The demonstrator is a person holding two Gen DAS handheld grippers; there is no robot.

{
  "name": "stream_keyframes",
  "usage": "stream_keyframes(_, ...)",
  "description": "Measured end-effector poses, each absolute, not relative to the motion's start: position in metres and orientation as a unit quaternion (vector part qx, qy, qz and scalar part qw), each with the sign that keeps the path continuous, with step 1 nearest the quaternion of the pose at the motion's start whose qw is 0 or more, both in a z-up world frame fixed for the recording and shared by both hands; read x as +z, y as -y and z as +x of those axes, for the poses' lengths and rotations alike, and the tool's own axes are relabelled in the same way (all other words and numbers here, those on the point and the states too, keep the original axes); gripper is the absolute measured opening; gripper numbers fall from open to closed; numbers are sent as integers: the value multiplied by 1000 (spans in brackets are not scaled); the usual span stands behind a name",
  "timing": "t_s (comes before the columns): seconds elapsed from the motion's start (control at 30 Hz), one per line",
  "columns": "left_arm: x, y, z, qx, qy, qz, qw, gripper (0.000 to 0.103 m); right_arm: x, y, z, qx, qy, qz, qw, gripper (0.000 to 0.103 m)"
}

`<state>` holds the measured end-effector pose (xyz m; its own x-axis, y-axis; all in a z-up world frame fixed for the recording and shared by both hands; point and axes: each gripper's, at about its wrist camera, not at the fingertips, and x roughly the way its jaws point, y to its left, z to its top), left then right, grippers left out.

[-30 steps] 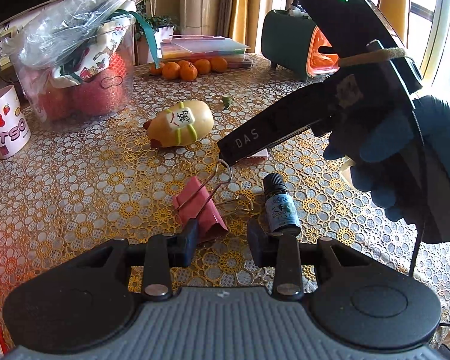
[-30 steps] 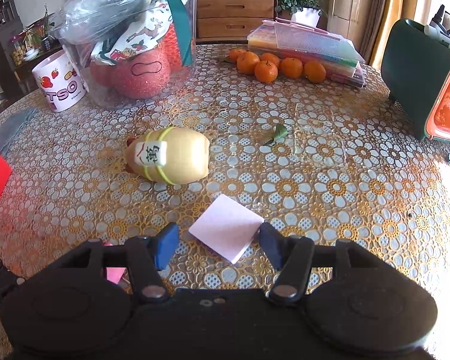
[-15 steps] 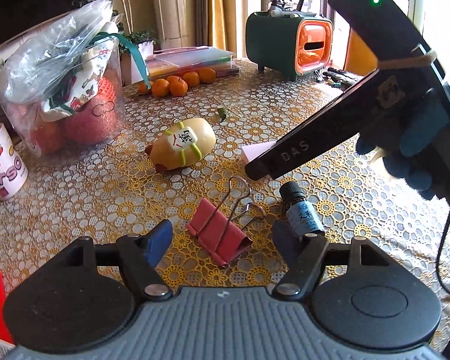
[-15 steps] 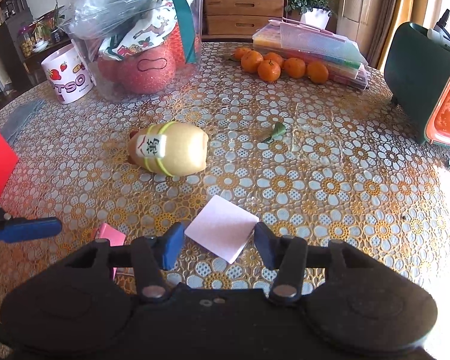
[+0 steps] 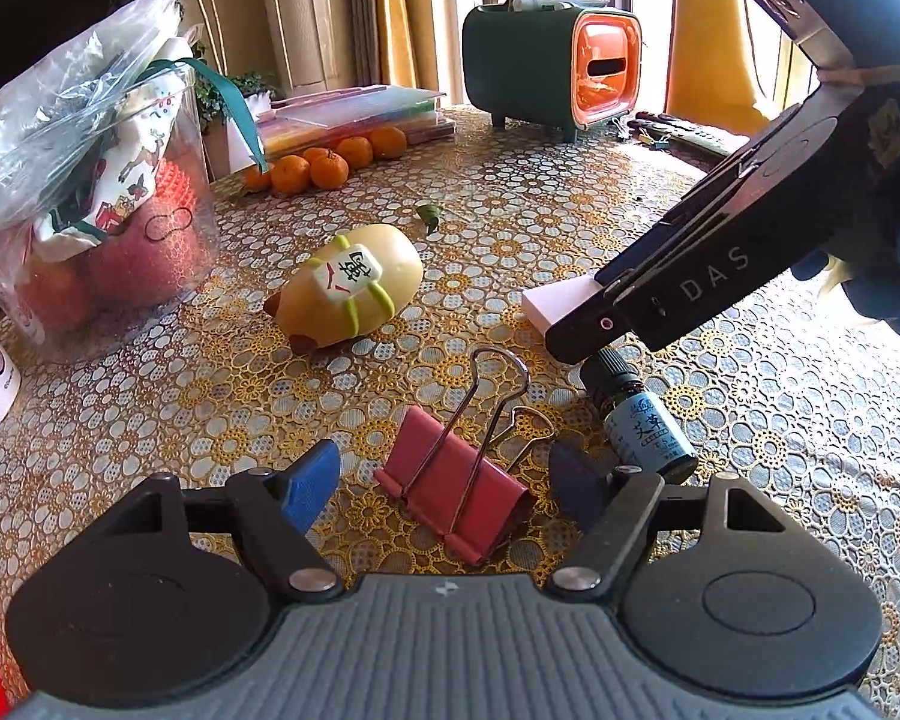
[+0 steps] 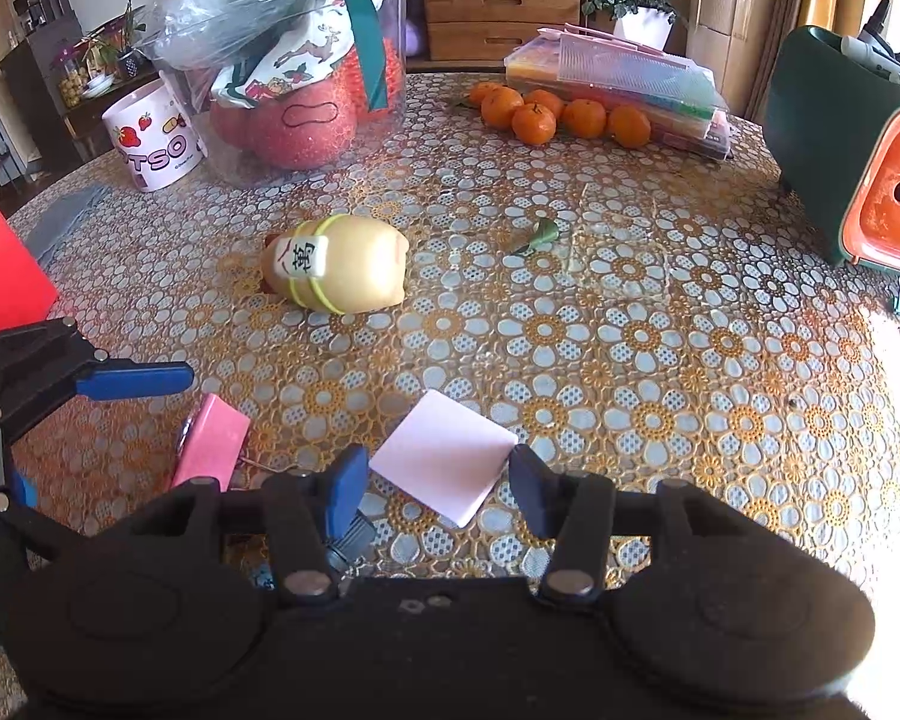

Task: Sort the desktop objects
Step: 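Lift the binder clip with the left tool while the right tool lifts the note pad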

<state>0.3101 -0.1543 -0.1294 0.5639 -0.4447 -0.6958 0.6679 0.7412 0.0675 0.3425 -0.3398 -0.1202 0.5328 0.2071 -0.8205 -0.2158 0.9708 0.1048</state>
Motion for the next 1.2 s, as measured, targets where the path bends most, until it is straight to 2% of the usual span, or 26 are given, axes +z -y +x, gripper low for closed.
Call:
stream_keyframes(0.1, -130, 153, 312, -320, -345, 155, 869, 76, -120, 340, 342, 120, -468, -3, 876, 51)
stream_keyframes(0.27, -128, 153, 314, -322, -358, 134, 866, 56, -120, 342, 340, 118, -466, 2, 877, 51)
stream_keyframes(0.33, -128, 153, 314, -315, -359, 131, 868, 53, -119, 343, 338, 117, -466, 4, 877, 51)
stream_keyframes(1.2, -104, 135, 280, -274, -378, 60, 882, 51, -91, 340, 292, 131, -447, -13, 885, 51)
